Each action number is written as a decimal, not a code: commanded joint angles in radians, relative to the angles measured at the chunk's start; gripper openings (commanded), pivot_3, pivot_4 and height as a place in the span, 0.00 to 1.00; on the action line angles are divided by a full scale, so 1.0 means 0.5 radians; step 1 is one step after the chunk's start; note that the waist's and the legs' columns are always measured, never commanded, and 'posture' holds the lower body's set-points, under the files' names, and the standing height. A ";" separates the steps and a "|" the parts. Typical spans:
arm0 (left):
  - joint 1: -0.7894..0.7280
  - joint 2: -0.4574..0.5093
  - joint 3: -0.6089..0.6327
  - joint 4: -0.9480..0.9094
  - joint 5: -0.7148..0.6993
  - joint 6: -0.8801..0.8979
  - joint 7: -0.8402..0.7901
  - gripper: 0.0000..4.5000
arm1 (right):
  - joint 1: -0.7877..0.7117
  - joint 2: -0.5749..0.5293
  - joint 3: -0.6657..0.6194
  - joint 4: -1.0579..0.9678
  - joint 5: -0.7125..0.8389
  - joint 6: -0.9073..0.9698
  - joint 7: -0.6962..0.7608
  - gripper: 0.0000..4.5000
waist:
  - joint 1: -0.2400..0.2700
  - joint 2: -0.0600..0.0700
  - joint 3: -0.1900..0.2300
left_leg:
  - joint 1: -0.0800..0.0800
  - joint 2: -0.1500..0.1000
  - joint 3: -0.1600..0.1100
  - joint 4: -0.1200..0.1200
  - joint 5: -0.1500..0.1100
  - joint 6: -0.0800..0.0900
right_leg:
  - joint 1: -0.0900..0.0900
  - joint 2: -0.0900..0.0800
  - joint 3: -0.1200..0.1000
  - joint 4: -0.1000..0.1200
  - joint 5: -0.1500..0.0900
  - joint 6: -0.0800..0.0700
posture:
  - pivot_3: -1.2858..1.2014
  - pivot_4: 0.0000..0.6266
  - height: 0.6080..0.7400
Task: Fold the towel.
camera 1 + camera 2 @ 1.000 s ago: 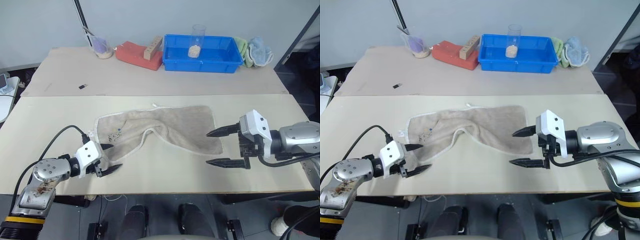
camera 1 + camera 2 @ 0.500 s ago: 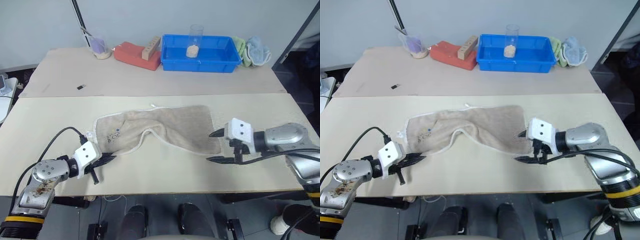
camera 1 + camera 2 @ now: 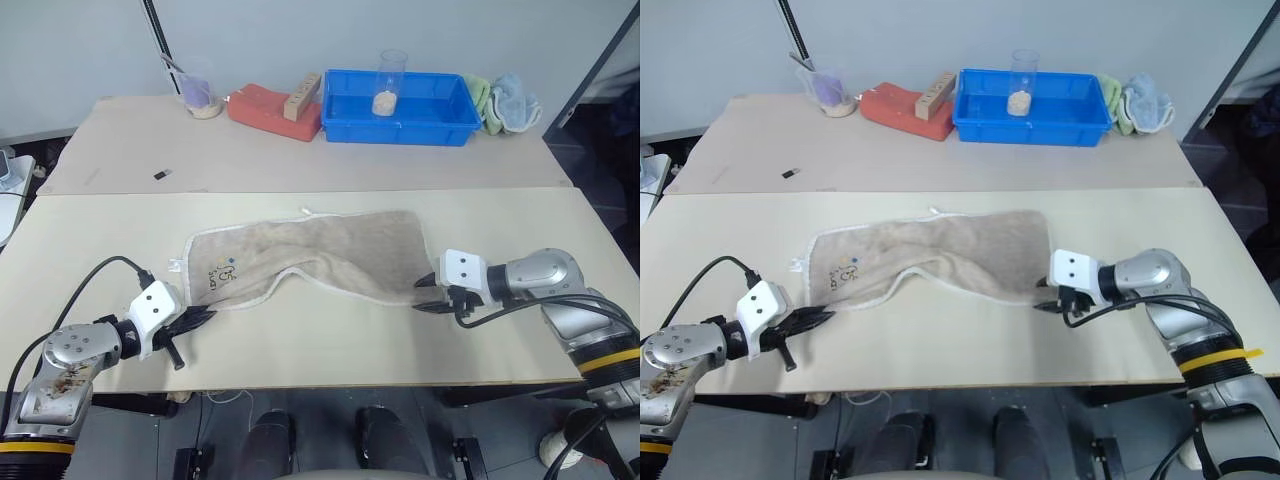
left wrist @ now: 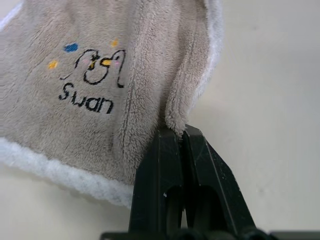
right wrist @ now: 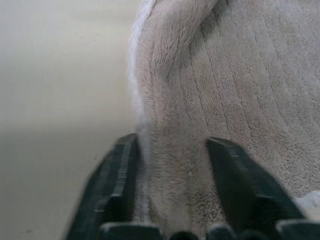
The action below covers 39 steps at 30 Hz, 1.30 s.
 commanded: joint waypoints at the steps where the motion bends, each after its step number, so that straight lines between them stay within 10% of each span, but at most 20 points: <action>1: -0.027 0.052 0.086 0.012 -0.037 -0.004 -0.026 0.00 | 0.001 -0.021 -0.065 0.024 0.034 0.058 0.058 0.21 | 0.004 0.000 0.000 | 0.000 0.000 0.000 0.000 0.000 0.000 | 0.000 0.000 0.000 0.000 0.000 0.000 | 0.52 0.24 1.00; 4: -0.071 0.089 0.102 0.036 -0.063 0.022 -0.073 0.00 | 0.008 -0.054 -0.125 -0.031 0.123 0.158 0.141 0.00 | 0.008 0.000 0.000 | -0.002 -0.001 -0.001 0.000 0.000 0.000 | -0.001 -0.001 0.000 0.000 0.000 0.000 | 0.52 0.24 1.00; 13: -0.956 0.094 0.161 0.409 -0.338 0.502 -0.039 0.00 | -0.411 -0.164 -0.346 0.173 0.265 0.347 0.249 0.00 | 0.006 0.001 0.004 | -0.007 -0.004 -0.001 0.006 0.000 0.000 | -0.006 0.002 -0.003 0.005 0.000 0.000 | 0.52 0.24 1.00; 24: -2.125 0.113 0.090 1.319 -0.162 0.269 -0.027 0.00 | -1.430 -0.031 -0.435 0.902 0.174 0.148 0.108 0.00 | -0.023 0.000 0.005 | -0.047 -0.007 0.011 0.007 0.004 -0.006 | -0.055 0.001 -0.006 0.018 0.003 0.000 | 0.52 0.24 1.00; 39: -0.576 0.317 0.076 0.428 -0.138 0.260 -0.407 0.00 | -0.018 -0.430 -0.556 -0.401 0.370 0.495 0.273 0.00 | -0.008 0.003 0.004 | -0.053 -0.002 0.009 0.008 -0.004 0.006 | -0.067 -0.004 -0.002 0.015 0.004 0.001 | 0.52 0.24 1.00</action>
